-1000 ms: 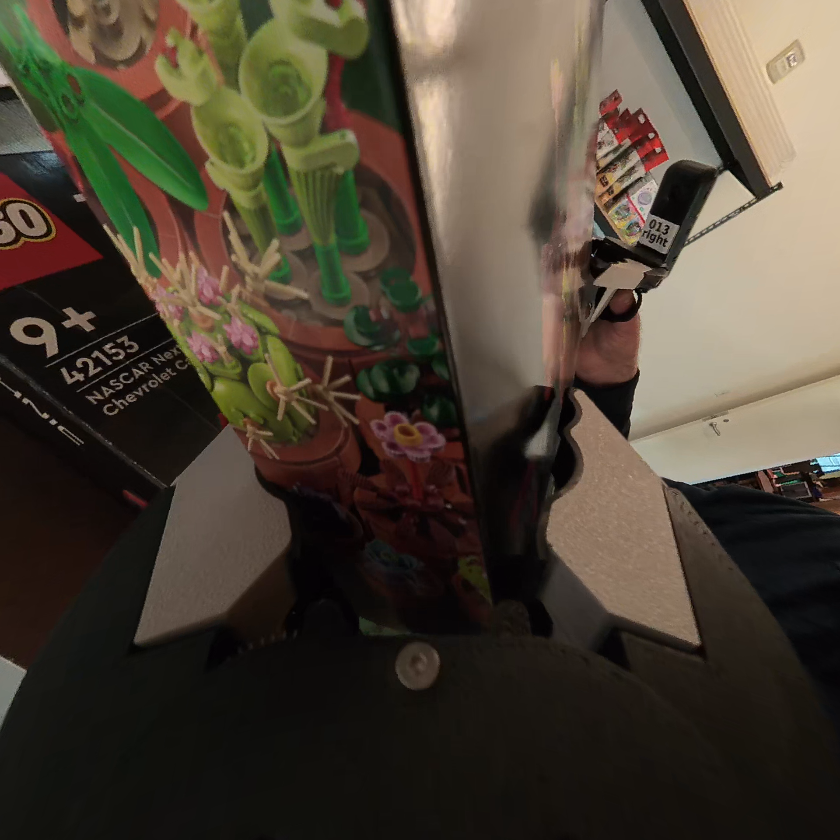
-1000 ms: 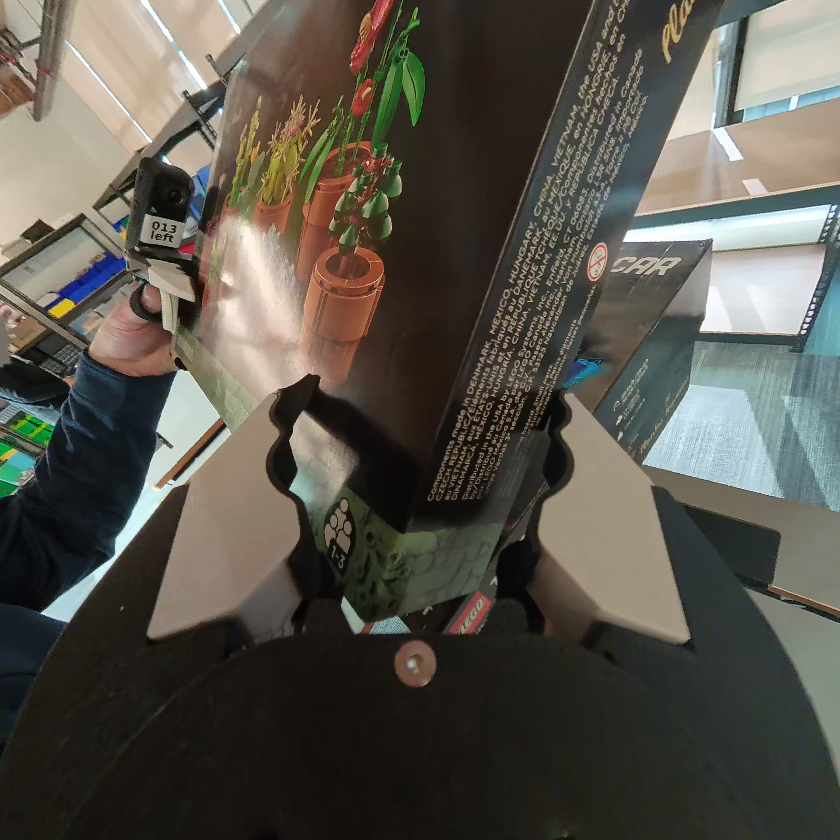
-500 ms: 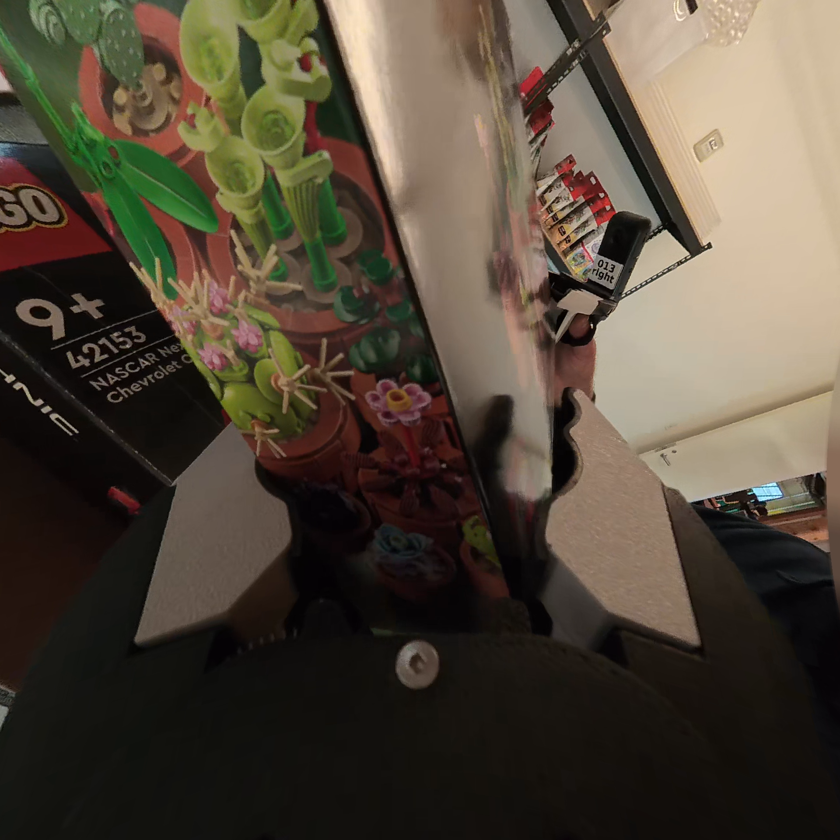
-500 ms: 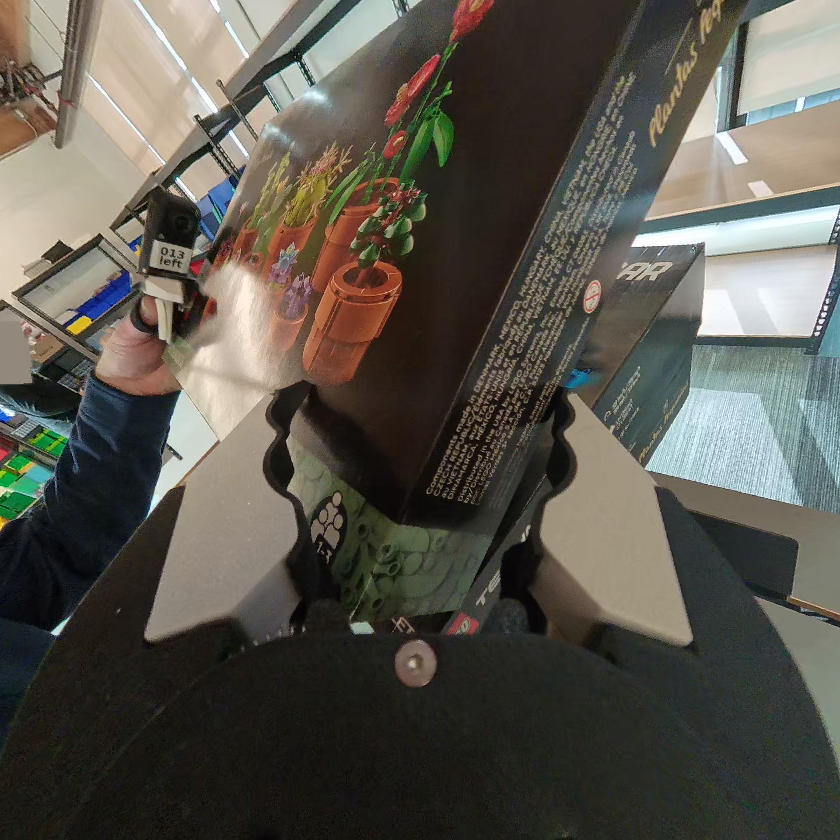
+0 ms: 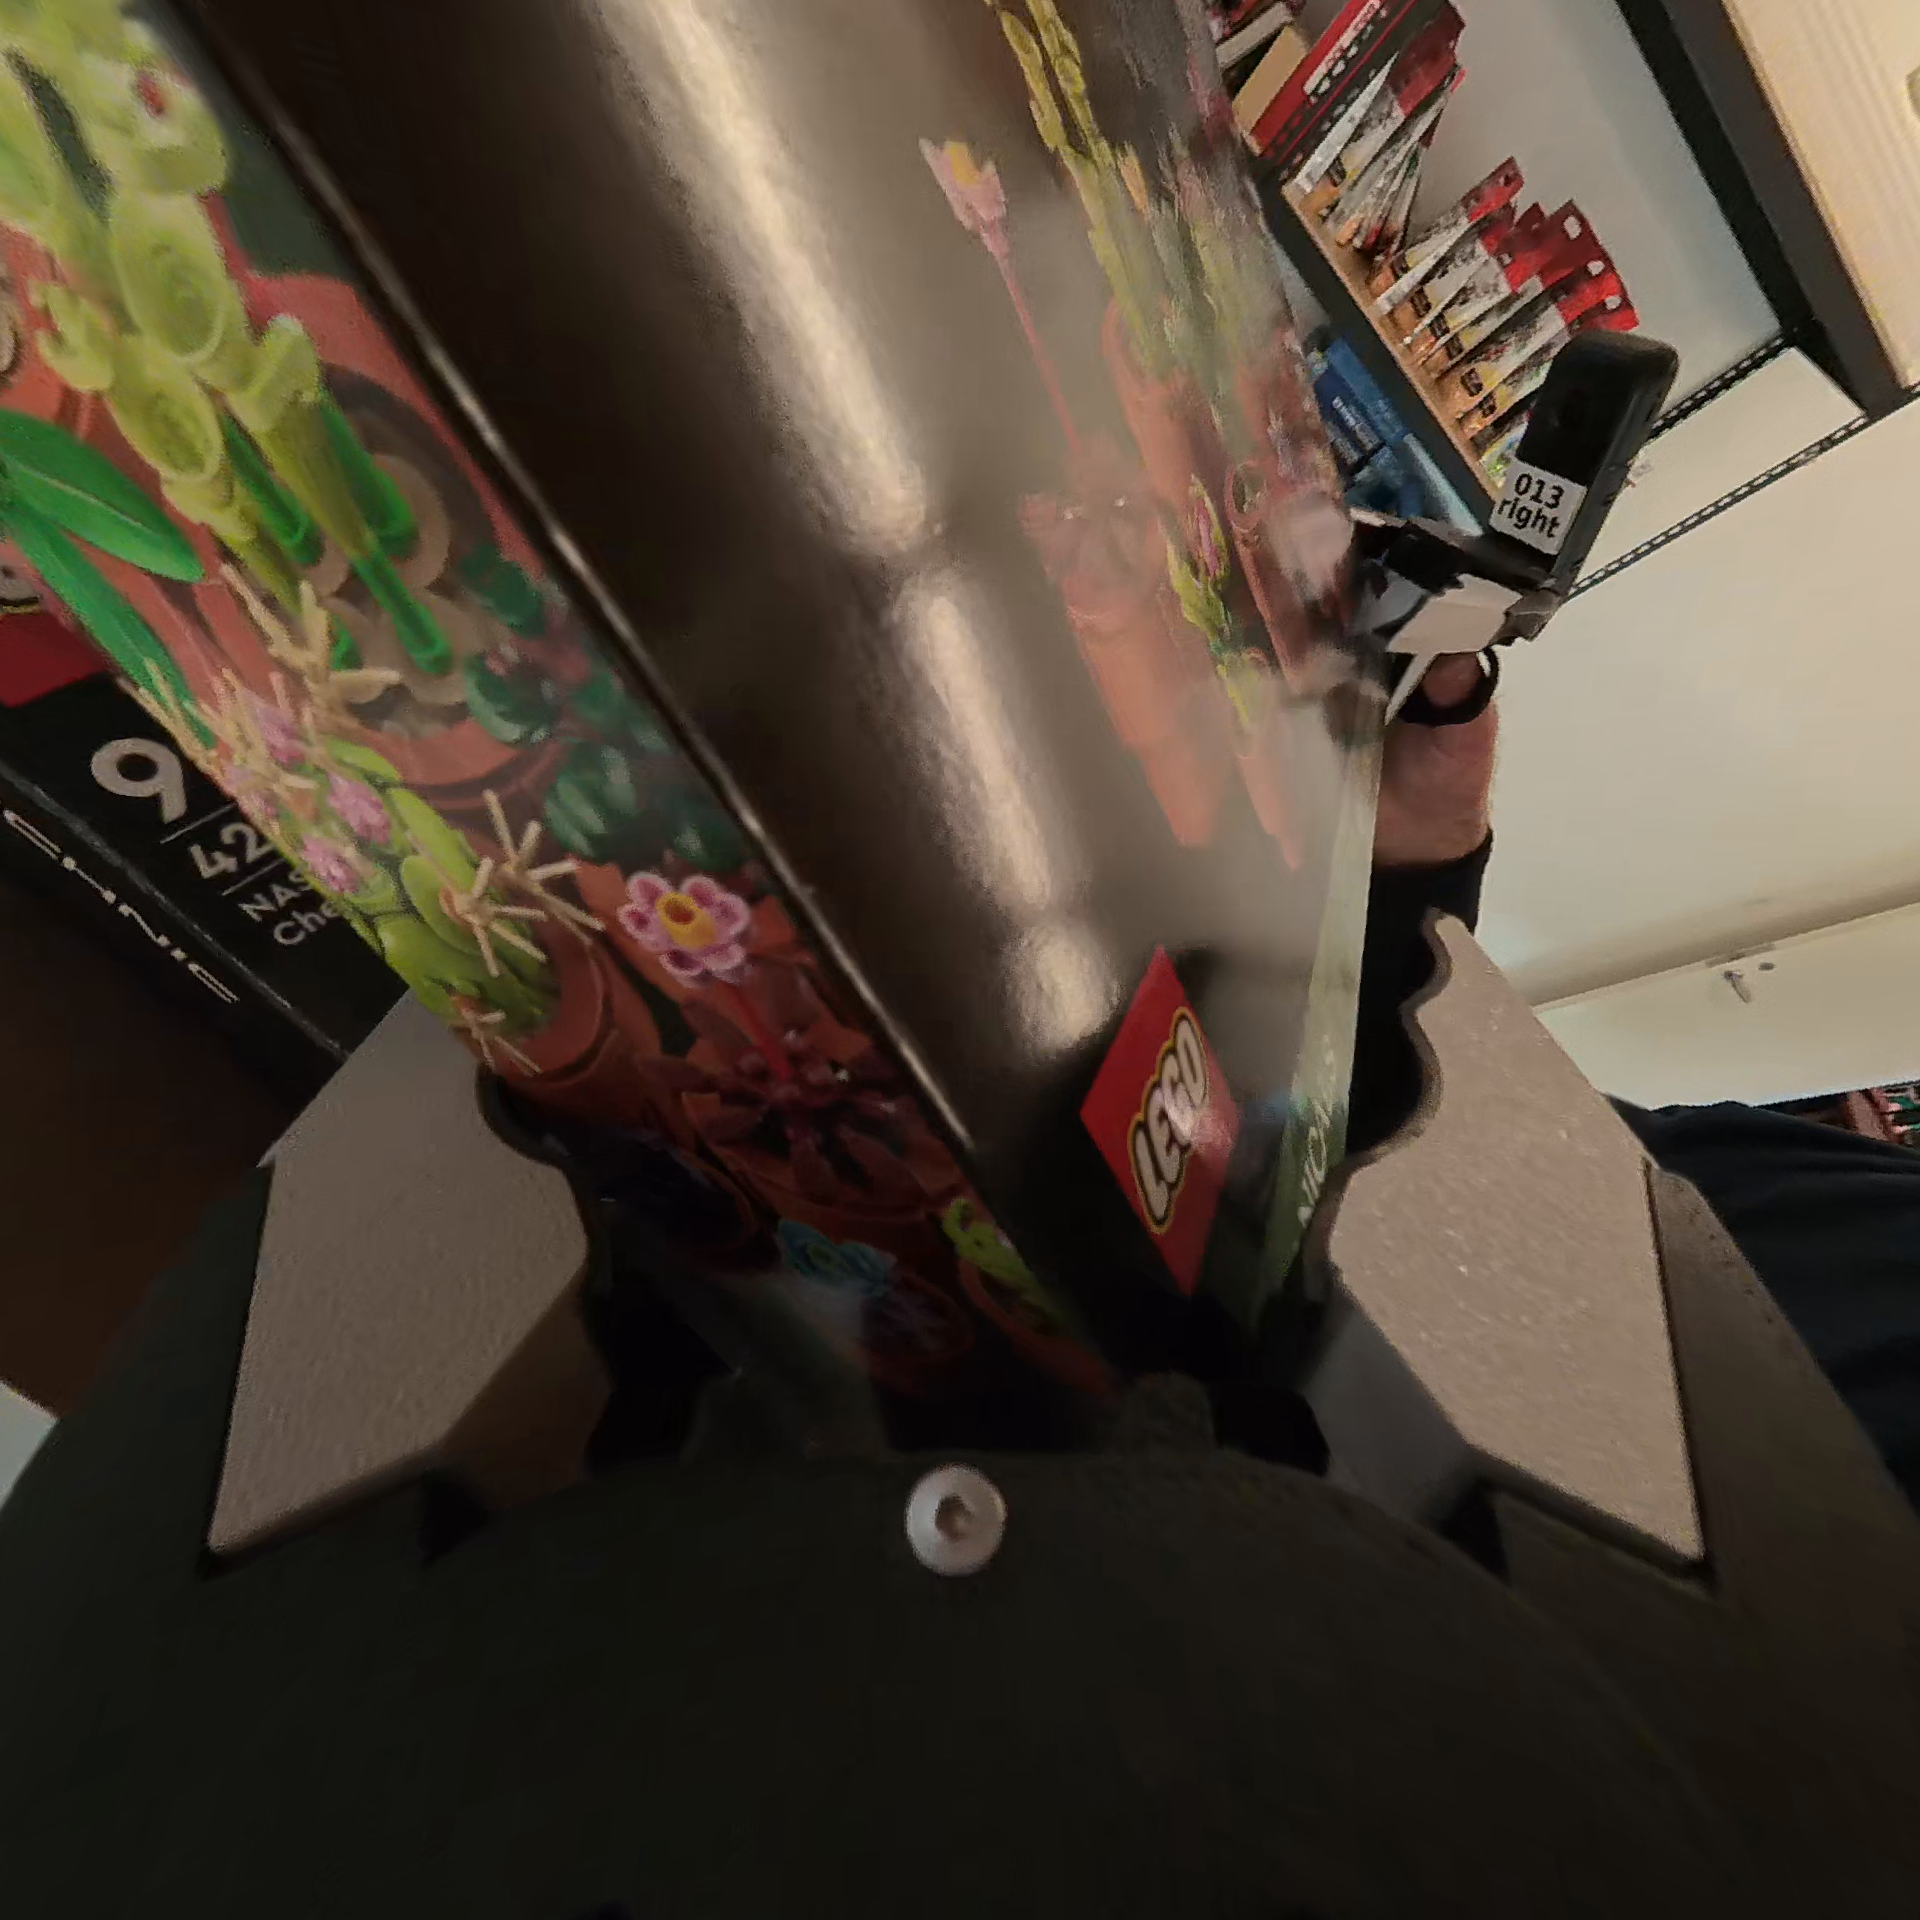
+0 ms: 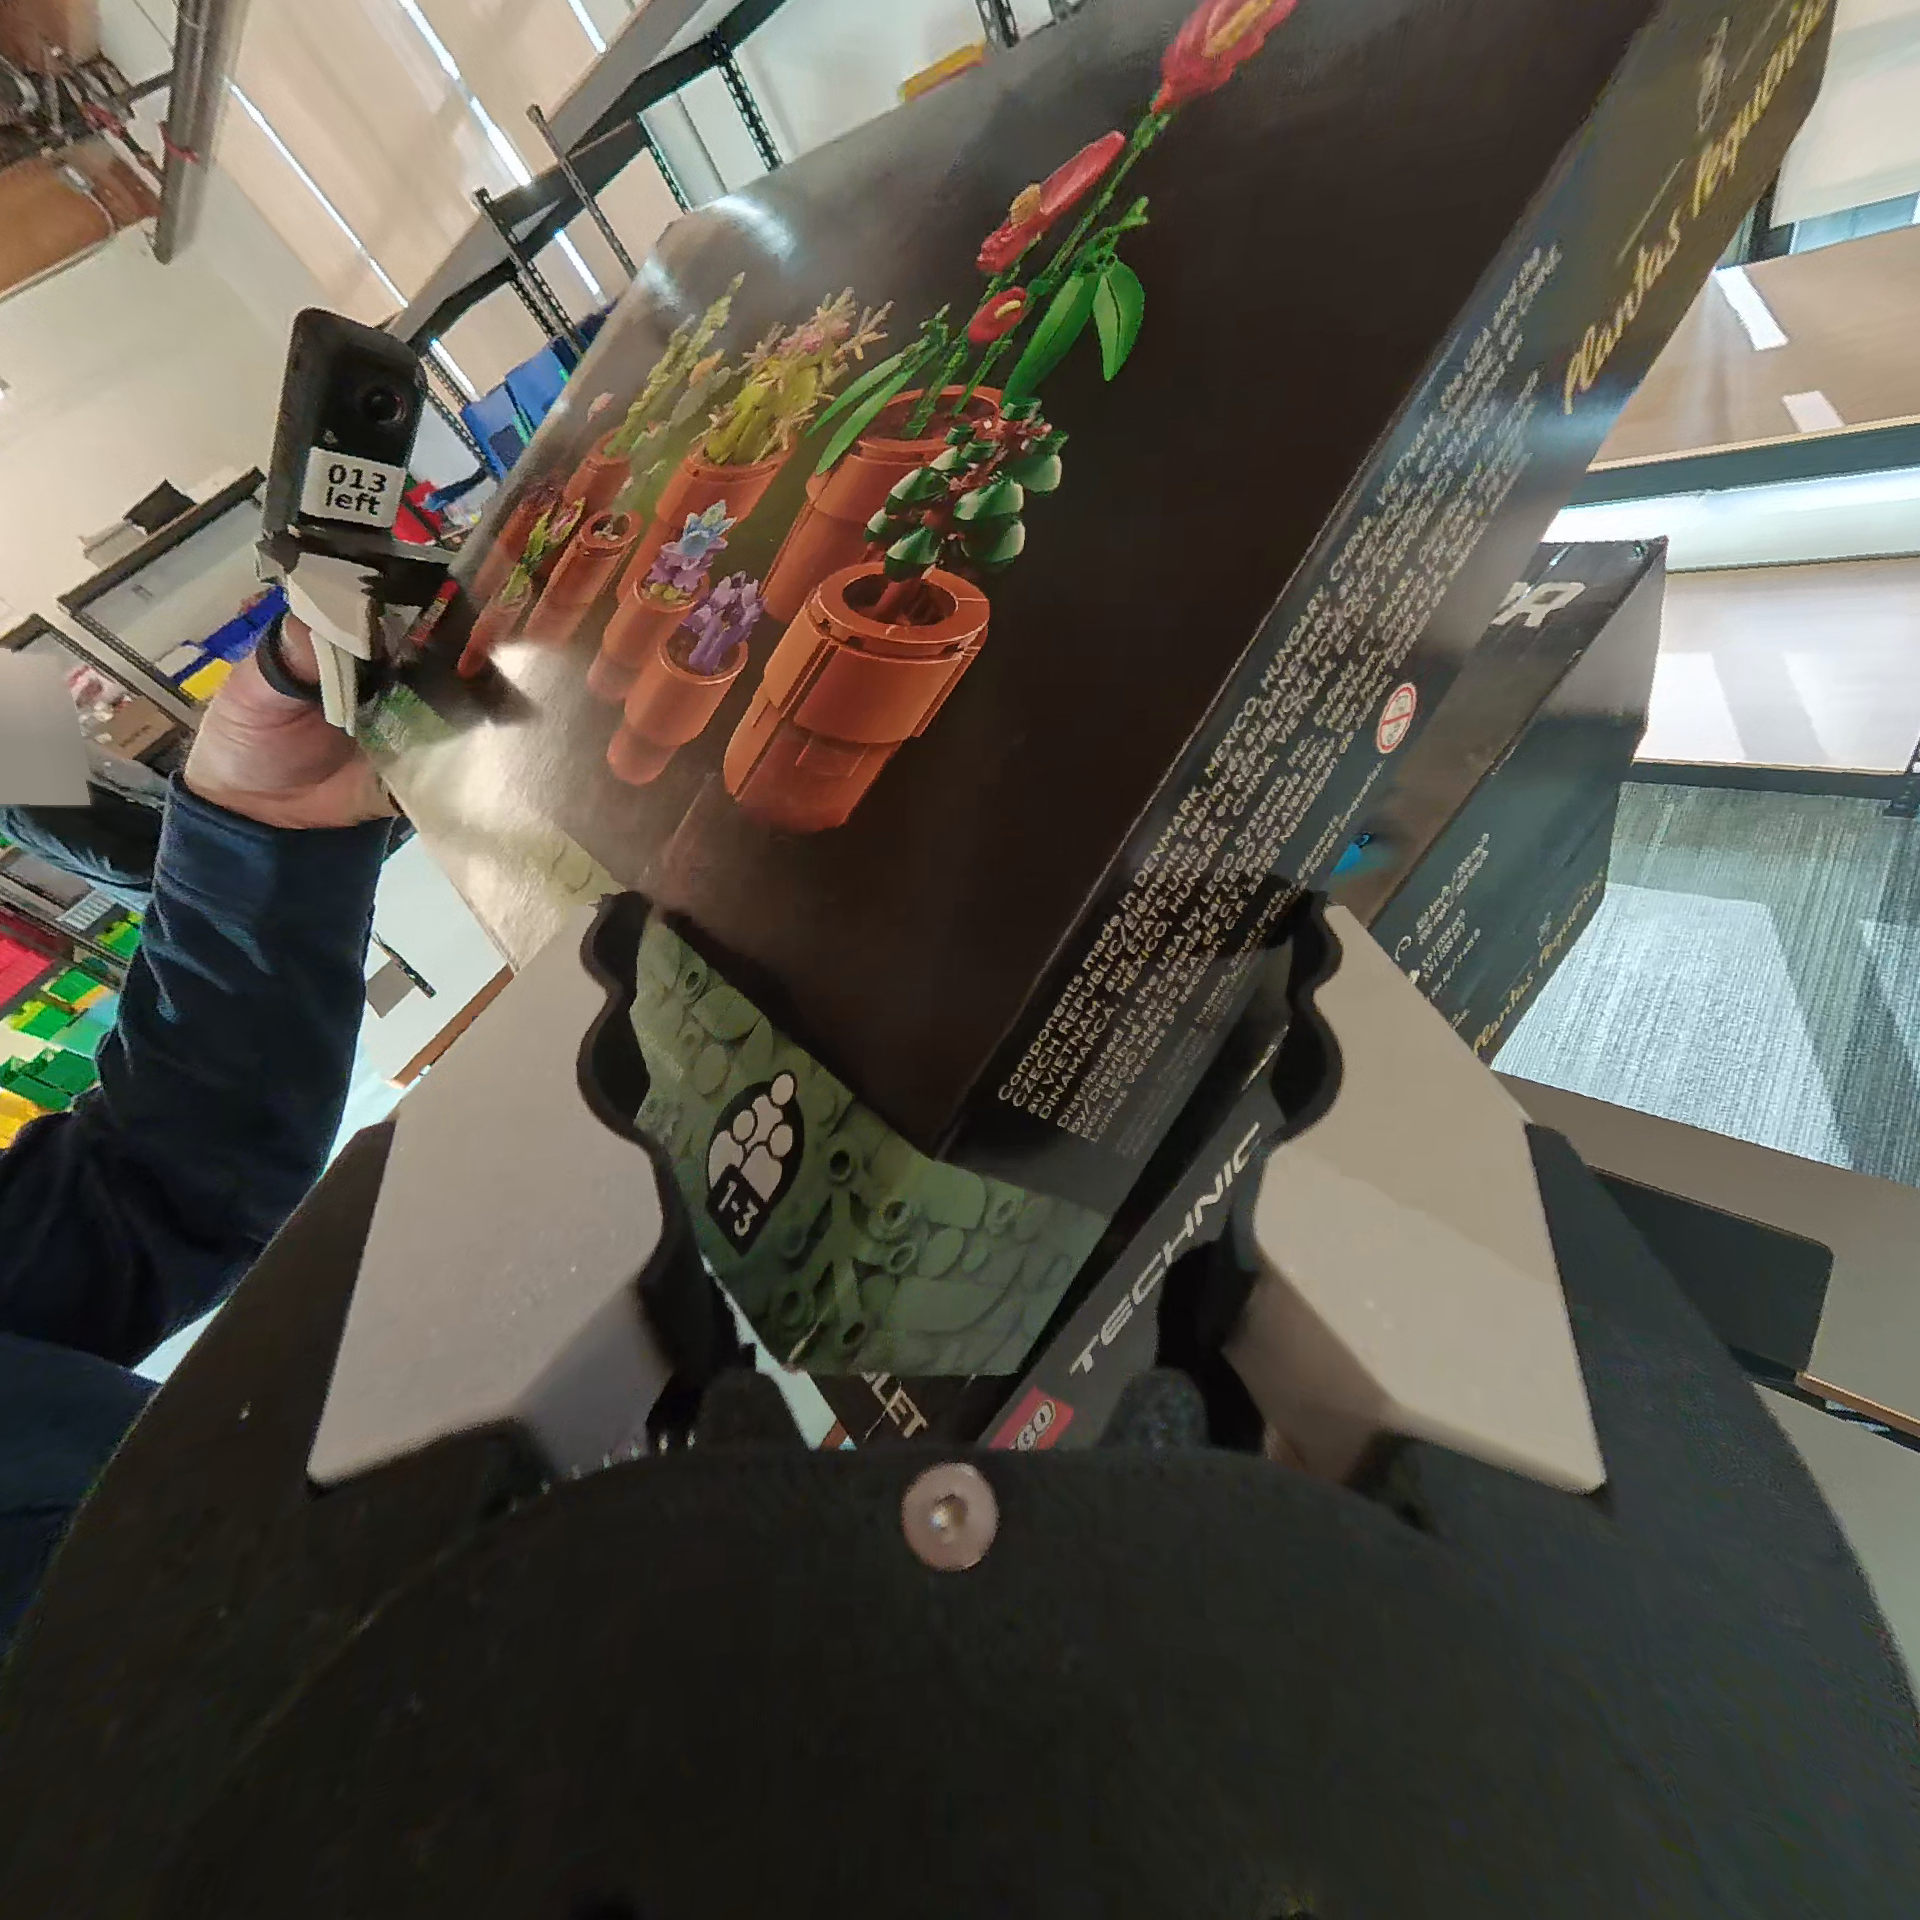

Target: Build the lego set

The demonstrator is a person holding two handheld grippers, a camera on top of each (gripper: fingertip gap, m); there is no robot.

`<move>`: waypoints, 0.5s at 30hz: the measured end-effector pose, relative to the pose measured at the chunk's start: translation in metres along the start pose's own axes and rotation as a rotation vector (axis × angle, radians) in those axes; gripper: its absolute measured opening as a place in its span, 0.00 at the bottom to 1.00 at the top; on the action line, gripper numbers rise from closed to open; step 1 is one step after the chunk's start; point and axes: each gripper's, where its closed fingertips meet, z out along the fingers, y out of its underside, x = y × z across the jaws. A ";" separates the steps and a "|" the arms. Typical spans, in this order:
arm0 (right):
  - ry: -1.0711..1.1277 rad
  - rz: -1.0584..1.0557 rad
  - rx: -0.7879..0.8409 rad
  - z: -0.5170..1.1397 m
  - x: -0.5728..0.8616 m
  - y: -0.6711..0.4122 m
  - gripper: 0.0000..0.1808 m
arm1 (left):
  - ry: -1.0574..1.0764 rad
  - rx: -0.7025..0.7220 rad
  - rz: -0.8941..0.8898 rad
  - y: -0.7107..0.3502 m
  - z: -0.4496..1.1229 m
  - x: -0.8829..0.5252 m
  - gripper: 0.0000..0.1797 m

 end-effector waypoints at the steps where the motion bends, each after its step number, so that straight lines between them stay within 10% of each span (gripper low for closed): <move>1: 0.003 -0.010 -0.006 0.000 0.000 0.000 0.68 | -0.009 -0.012 0.008 0.001 0.000 -0.001 0.89; 15: -0.020 -0.015 -0.013 -0.008 -0.004 0.002 0.62 | 0.093 -0.175 -0.014 0.016 -0.015 0.010 0.88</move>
